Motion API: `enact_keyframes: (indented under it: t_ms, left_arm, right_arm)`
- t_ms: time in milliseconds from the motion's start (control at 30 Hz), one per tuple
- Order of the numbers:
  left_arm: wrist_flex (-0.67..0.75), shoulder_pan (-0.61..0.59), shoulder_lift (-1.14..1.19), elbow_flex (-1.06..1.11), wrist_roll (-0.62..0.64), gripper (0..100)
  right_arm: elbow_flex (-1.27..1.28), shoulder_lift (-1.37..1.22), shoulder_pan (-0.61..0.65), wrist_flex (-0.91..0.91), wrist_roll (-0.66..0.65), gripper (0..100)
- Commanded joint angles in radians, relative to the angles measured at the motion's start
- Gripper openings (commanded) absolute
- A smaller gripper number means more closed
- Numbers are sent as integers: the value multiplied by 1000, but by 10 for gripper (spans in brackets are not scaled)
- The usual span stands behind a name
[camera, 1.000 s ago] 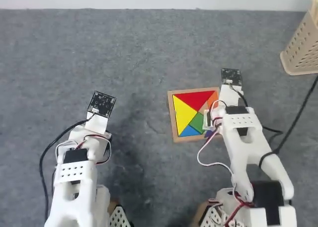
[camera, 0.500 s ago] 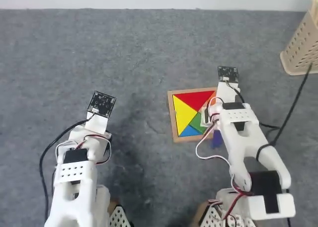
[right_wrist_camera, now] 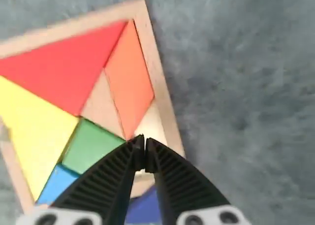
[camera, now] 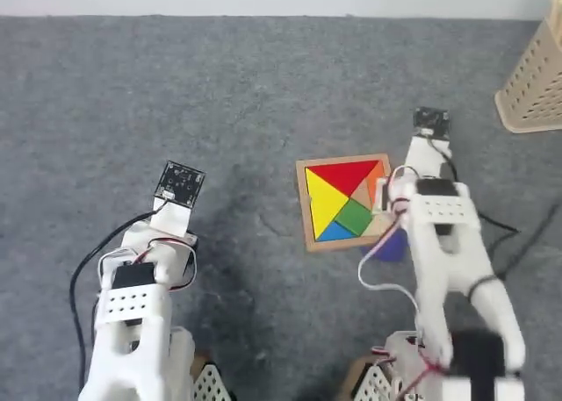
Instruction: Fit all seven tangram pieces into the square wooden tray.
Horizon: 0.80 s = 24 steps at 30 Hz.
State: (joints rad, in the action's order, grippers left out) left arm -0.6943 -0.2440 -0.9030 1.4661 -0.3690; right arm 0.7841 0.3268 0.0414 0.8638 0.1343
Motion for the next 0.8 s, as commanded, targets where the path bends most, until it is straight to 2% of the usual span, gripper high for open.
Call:
enact_keyframes:
  t_ms: [0,233,433,533,667,767]
  left_arm:
    - [17,5,-23,-2,8,123]
    - [18,5,-23,-2,8,123]
    - [18,5,-21,-2,8,123]
    - [18,5,-21,-2,8,123]
    - [18,5,-21,-2,8,123]
    - [18,5,-21,-2,8,123]
  right_arm:
    - [15,182,-15,67,-120,7]
    - [120,177,-7,171,-350,7]
    - [187,97,-4,174,-446,9]
    - [187,58,-4,154,-457,9]
    - [178,-35,-7,58,-405,9]
    - [118,-102,-12,54,-379,7]
